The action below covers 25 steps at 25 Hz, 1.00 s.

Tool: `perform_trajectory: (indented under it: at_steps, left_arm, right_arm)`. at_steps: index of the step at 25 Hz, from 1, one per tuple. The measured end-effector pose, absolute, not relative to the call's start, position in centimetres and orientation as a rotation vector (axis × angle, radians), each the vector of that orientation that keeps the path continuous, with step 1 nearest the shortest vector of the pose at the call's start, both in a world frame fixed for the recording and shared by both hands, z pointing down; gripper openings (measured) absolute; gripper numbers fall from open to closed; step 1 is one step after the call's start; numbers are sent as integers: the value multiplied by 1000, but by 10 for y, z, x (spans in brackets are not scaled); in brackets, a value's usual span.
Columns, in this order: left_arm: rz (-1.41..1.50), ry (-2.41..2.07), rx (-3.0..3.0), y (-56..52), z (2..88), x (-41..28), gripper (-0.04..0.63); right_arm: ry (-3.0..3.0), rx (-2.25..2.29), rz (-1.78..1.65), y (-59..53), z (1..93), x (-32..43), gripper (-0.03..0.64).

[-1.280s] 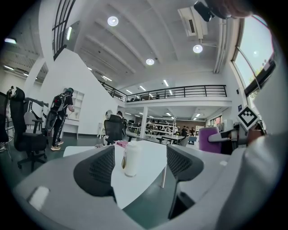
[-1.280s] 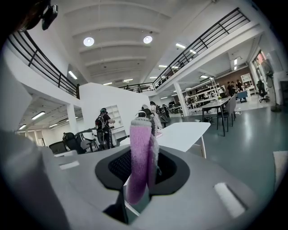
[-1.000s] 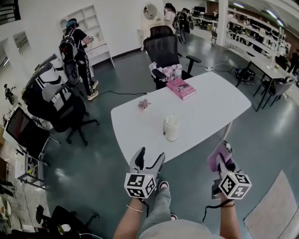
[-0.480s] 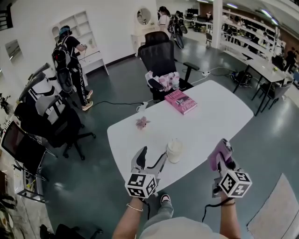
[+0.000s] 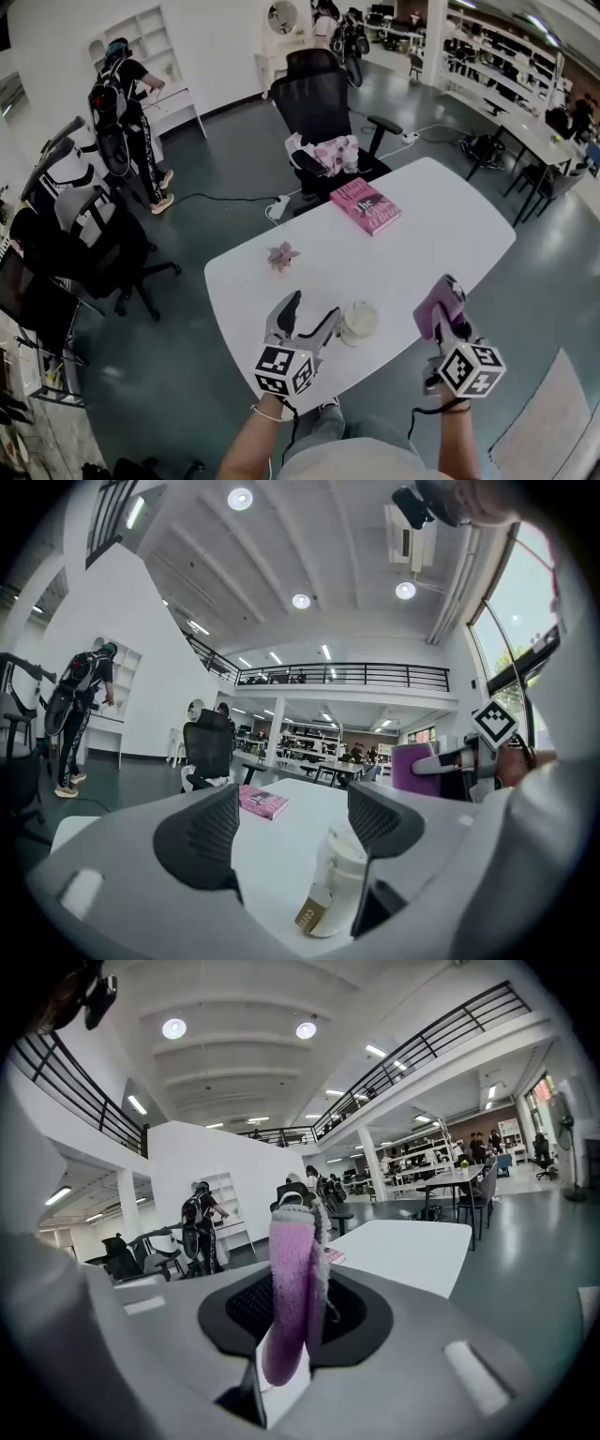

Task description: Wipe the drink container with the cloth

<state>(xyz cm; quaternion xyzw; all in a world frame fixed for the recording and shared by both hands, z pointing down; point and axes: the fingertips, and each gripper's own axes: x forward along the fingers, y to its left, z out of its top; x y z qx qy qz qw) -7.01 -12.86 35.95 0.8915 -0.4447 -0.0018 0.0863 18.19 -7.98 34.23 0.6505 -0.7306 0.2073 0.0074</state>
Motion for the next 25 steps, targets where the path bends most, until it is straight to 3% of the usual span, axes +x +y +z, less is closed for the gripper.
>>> perform_trajectory:
  at_steps: [18,25]
  left_arm:
    - [102,-1123,2737,-107,377,-44,374]
    - [185,-926,2868,-97,387,-17,413]
  right_arm:
    - [-2304,1937,695,-95,349,194,81]
    - [-2270,1930,737,-91,359,200,81]
